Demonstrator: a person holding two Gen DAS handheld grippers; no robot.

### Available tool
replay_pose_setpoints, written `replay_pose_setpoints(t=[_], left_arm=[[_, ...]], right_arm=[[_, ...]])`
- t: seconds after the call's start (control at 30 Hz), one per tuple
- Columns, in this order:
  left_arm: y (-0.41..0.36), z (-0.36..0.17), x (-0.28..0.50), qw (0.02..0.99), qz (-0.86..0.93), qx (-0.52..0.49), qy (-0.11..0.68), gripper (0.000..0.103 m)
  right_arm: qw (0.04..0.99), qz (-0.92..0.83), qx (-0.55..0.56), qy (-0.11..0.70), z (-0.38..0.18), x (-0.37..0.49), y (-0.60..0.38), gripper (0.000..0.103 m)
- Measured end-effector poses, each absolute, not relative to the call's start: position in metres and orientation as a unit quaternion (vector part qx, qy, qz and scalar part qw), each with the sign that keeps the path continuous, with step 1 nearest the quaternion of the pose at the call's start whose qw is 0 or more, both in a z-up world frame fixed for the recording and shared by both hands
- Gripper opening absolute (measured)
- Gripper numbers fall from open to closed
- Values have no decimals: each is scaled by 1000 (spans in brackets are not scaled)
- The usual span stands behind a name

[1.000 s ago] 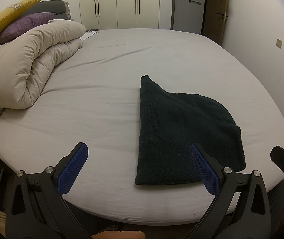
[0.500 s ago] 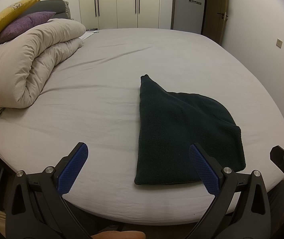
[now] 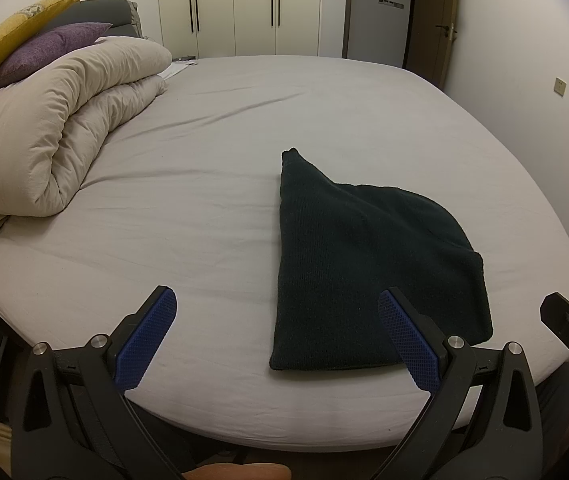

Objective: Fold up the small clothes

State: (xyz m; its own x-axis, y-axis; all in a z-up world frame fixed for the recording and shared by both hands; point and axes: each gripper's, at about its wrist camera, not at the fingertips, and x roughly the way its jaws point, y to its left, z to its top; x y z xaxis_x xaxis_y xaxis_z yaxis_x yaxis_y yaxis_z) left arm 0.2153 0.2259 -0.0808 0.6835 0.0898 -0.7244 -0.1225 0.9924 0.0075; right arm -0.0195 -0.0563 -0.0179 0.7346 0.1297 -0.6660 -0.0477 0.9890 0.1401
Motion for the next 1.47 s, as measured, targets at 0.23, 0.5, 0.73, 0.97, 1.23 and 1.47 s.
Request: replay_pose_setpoints(t=[0.23,0.5,0.73,0.97,1.23,1.47], left_arm=[[226,-81,215,917,58,-21,394,103],[226,-81,215,917,57,-21,395,103],[227,-84,213,916,55,-20,396,103],[227,-85,214,916,54,-20,398,103],[227,-86,214,915,54,-21,399,103],[229,-86,215,916,50,-18,397,103]], right_arm=[[930,47,57,361,-18,-21,-56,103],[929,48,57,362,-18,-20,-57,103],[929,48,57,362,-18,-19,-58,103],[929,49,57,363,-18,-19,-59,103],[929,50,58,363,-18,-20,-59,103],[929,49,58,363,-18,-19,-60,103]])
